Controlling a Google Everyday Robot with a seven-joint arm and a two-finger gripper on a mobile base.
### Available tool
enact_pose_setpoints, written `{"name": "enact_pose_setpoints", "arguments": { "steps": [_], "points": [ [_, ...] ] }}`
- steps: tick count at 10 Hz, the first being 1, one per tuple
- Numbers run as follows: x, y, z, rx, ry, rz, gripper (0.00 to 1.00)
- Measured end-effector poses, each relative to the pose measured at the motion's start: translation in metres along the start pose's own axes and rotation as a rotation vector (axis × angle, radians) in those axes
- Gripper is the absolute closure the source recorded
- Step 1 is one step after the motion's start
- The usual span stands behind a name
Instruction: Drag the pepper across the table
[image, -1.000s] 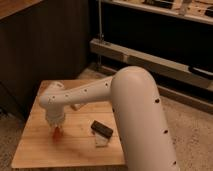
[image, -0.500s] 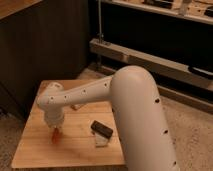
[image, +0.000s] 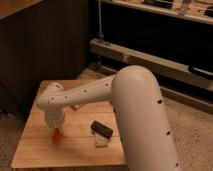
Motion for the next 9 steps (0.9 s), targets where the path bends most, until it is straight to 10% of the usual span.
{"name": "enact_pose_setpoints", "arguments": {
  "steps": [2,9],
  "points": [
    [0.003,0.000,0.006,0.002,-0.035,-0.015,1.00],
    [-0.035,0.003,0.021,0.023,-0.035,-0.108,1.00]
  ]
}}
